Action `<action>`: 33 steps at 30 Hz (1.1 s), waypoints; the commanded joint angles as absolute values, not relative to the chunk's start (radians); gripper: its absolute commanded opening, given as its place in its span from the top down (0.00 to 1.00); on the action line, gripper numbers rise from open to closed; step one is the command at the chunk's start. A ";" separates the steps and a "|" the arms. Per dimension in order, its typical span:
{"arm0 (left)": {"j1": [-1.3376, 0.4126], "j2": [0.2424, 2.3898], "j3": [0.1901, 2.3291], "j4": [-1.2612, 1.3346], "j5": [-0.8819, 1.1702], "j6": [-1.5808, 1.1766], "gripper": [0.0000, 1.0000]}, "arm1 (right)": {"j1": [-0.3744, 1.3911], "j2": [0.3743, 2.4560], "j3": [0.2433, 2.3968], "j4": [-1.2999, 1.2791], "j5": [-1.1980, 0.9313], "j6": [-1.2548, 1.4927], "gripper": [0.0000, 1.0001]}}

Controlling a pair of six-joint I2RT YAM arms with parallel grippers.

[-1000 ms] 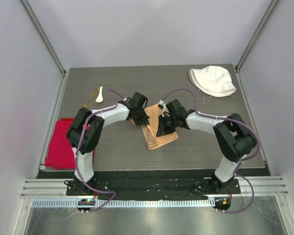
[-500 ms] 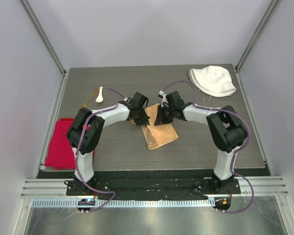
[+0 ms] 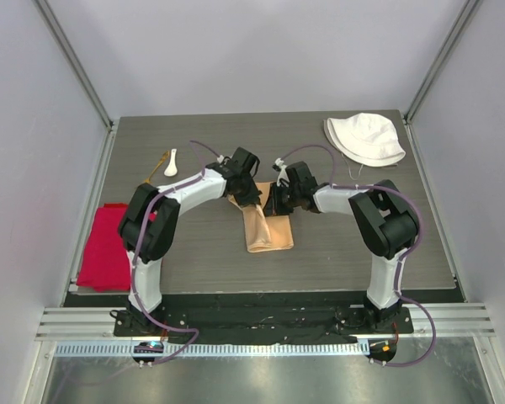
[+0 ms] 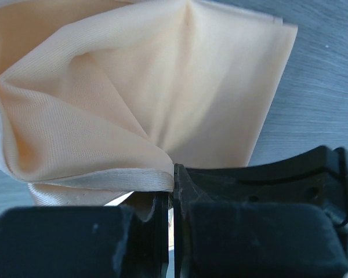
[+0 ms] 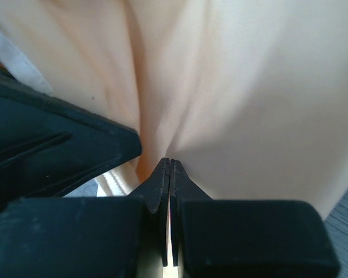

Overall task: Fold the napkin into a case and place the utensils inside
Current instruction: Fold the lower triangle-folded napkin at the center of the board.

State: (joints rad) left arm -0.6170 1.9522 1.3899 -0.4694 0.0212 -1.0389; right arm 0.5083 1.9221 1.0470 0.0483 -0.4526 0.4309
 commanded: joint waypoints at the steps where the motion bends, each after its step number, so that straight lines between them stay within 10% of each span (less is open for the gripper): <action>1: -0.630 2.013 1.462 -0.488 0.014 -1.012 1.00 | 0.514 1.904 1.031 0.060 -0.457 0.475 0.98; 23: -0.646 2.019 1.443 -0.476 -0.011 -0.997 0.98 | 0.561 1.727 0.925 0.038 -0.491 0.483 0.94; 29: -0.646 2.006 1.445 -0.463 -0.006 -0.979 0.89 | 0.561 1.818 0.910 0.090 -0.465 0.477 0.96; 33: -0.646 1.970 1.433 -0.428 0.051 -0.927 0.64 | 0.560 1.845 0.888 0.100 -0.404 0.465 0.97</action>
State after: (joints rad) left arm -0.6395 2.0445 1.4425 -0.4629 0.0185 -0.9924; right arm 0.5636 1.8202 0.9073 0.0425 -0.4797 0.4797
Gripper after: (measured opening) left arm 0.285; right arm 0.037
